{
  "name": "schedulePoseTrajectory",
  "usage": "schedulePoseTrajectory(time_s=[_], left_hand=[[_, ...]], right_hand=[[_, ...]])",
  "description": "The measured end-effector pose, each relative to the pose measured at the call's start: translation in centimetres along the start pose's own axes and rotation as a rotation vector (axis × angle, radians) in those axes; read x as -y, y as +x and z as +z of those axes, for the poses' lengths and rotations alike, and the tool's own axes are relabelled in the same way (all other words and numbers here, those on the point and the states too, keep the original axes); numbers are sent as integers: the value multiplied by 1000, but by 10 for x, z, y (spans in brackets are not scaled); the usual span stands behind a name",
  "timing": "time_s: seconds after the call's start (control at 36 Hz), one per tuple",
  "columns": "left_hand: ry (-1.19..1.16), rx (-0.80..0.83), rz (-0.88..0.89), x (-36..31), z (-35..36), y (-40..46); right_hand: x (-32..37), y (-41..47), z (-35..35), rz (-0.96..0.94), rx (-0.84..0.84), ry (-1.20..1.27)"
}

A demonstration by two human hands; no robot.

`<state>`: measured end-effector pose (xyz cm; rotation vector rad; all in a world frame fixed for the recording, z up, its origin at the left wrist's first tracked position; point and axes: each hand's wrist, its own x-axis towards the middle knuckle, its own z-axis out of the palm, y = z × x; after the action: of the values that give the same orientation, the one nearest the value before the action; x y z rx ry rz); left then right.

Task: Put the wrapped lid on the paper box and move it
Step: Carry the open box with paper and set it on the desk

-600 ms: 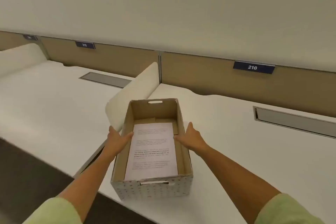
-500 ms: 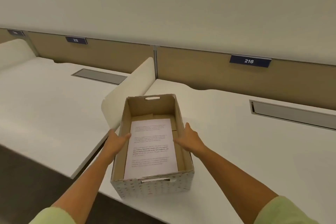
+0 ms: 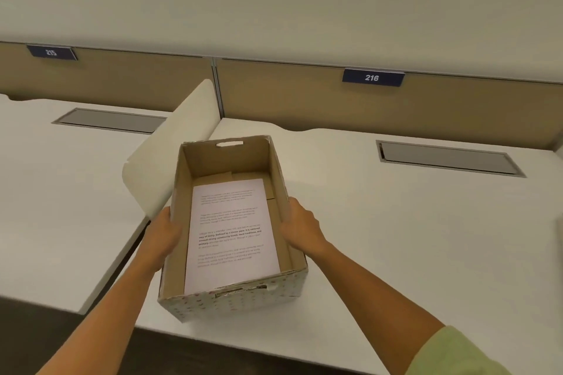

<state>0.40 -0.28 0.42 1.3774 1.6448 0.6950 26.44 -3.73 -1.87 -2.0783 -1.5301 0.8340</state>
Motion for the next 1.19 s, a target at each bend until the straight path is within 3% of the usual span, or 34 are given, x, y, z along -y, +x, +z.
schedulePoseTrajectory(time_s=[0.31,0.69,1.19], left_hand=[[140,-34,107,-60,61,-23],[161,98,233,-126,194,-91],[130,272,266,-157,309,-134]], right_hand=[[-44,-34,-74,41,-124,47],[-162,-109,-182,140,-283,73],[-272,-145,-228,243,-279,152]])
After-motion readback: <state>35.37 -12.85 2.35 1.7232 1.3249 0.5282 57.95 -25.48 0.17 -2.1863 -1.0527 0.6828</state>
